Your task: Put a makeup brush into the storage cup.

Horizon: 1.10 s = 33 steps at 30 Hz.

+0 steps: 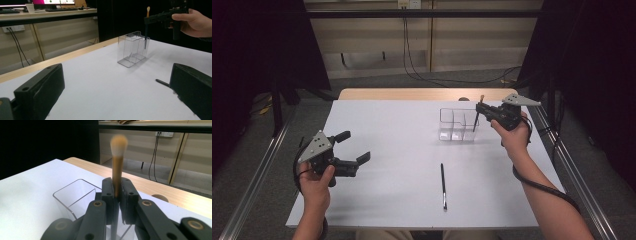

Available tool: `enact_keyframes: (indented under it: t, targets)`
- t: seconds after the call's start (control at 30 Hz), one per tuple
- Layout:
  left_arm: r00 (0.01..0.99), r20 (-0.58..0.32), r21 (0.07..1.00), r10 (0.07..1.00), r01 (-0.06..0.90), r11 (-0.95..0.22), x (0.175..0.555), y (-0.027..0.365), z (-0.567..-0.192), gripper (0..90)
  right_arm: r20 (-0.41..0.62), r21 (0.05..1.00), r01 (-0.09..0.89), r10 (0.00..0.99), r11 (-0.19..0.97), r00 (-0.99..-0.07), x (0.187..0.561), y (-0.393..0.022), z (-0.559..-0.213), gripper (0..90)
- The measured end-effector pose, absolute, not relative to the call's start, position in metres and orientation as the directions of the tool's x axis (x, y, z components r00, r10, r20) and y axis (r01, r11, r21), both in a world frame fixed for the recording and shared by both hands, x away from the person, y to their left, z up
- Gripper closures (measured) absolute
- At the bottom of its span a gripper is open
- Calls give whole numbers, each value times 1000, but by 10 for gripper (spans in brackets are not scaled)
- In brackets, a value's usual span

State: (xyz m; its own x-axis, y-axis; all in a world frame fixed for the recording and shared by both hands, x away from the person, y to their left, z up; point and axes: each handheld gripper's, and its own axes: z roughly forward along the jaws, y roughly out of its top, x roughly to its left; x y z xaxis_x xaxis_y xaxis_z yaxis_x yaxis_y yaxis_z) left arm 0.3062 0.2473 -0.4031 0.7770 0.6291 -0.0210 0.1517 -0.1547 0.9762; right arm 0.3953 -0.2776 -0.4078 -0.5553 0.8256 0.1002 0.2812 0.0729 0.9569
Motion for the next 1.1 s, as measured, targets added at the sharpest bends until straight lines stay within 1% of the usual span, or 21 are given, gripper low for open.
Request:
enact_keyframes:
  t: [0.13, 0.2, 0.3, 0.37, 0.5, 0.7, 0.87, 0.9, 1.1]
  targets:
    - [777, -18, 976, 629, 152, -159, 306, 247, -403, 0, 103, 956, 285, 823, 74, -559, 395, -278, -407, 820]
    - [778, -19, 975, 629, 152, -159, 306, 247, -403, 0, 104, 957, 282, 822, 71, -560, 395, -278, -408, 798]
    - [777, -23, 976, 629, 154, -155, 307, 247, -403, 0, 110, 958, 279, 821, 61, -561, 394, -278, -408, 699]
    - [776, -25, 976, 631, 156, -153, 306, 247, -404, 0, 108, 959, 276, 822, 62, -560, 395, -278, -408, 579]
    - [777, -20, 976, 629, 152, -157, 306, 247, -403, 0, 123, 963, 266, 821, 36, -558, 394, -278, -408, 400]
    - [776, -23, 976, 630, 153, -153, 306, 247, -403, 0, 145, 960, 280, 808, 26, -571, 392, -278, -409, 218]
    - [776, -23, 976, 630, 154, -154, 307, 248, -403, 0, 143, 958, 285, 798, 37, -586, 389, -278, -409, 141]
    - [775, -24, 976, 631, 154, -153, 307, 248, -403, 0, 129, 959, 280, 799, 50, -587, 387, -277, -409, 129]
    - [776, -23, 977, 631, 152, -152, 307, 248, -404, 0, 120, 961, 270, 780, 65, -614, 380, -277, -410, 108]
